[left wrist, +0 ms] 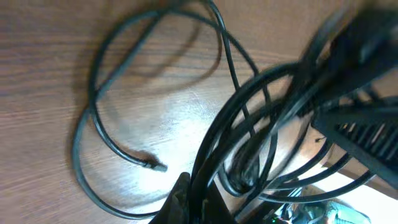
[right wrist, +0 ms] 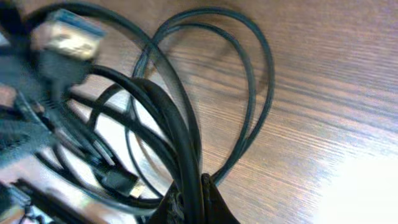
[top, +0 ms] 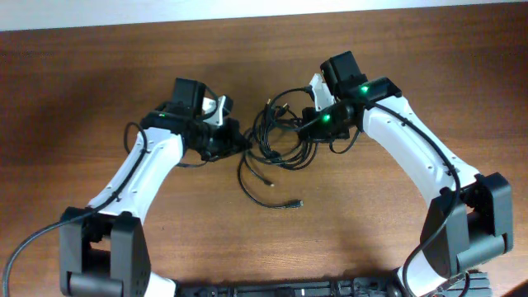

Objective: Untangle cables

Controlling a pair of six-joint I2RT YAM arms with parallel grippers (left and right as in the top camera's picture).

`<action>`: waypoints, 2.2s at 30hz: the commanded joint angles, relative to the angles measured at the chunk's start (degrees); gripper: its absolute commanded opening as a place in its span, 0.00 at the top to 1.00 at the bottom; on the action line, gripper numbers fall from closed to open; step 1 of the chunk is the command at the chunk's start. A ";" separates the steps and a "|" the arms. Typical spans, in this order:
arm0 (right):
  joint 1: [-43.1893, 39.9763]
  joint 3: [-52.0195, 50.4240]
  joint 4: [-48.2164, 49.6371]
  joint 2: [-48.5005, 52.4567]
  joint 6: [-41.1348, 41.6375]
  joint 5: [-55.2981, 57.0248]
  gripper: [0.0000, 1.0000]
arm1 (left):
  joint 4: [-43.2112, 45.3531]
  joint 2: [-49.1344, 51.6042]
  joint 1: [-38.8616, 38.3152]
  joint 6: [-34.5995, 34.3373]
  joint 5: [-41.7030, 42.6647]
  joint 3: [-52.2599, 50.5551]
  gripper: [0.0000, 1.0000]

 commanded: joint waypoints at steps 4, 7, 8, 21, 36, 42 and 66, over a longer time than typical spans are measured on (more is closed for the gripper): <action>-1.51 0.79 -1.92 0.26 0.55 13.64 0.96 | 0.02 0.37 10.93 0.90 -3.04 0.57 1.00; -1.51 0.79 -1.97 0.26 0.55 14.91 0.96 | 2.58 0.37 13.27 0.90 3.15 0.57 1.00; -1.51 0.79 -2.12 0.26 0.55 15.15 0.96 | 4.22 0.37 14.23 0.87 6.69 0.57 1.00; -1.38 0.79 -3.63 0.26 0.55 17.25 0.96 | 31.47 0.37 19.08 -7.02 19.76 0.57 0.24; -1.40 0.81 5.44 0.26 -7.76 -12.57 0.96 | 5.35 0.50 -1.05 -1.01 -1.22 0.50 0.18; -1.40 0.81 12.22 0.26 -8.79 -26.86 0.96 | 5.33 0.50 -5.70 -1.01 -4.04 0.50 0.18; -10.12 0.81 11.19 0.26 -10.03 -35.67 0.96 | -0.09 0.48 7.02 -1.03 -44.48 0.52 0.12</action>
